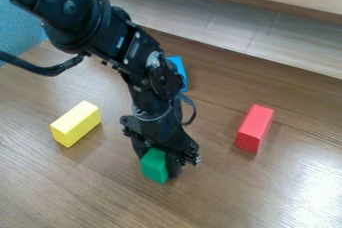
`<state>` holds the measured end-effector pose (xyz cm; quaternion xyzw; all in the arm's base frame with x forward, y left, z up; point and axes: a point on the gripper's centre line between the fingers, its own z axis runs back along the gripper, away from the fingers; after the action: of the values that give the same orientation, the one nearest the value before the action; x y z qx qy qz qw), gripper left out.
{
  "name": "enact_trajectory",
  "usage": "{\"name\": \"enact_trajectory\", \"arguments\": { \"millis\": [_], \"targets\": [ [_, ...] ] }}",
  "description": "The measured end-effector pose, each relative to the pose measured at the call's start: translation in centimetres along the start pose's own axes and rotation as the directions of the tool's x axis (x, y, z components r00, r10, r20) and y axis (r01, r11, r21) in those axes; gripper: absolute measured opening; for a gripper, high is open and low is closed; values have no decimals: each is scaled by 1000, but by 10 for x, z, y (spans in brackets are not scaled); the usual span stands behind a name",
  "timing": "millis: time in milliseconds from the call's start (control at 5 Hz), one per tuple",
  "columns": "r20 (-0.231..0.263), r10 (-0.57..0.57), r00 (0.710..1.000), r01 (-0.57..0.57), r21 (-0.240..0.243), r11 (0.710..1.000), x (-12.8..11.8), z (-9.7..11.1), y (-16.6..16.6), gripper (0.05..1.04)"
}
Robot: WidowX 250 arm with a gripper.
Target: Put the green block on top of yellow block
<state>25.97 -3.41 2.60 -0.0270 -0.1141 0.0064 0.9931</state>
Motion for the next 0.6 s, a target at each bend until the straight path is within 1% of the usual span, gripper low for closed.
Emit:
{"name": "enact_trajectory", "arguments": {
  "millis": [200,400,600],
  "targets": [
    [15,5,1000,-4,-29,1000,2,5,1,600],
    [48,50,998,-46,-70,996,2,21,12,600],
    [103,105,989,-97,-80,992,-2,45,34,600]
  ]
}}
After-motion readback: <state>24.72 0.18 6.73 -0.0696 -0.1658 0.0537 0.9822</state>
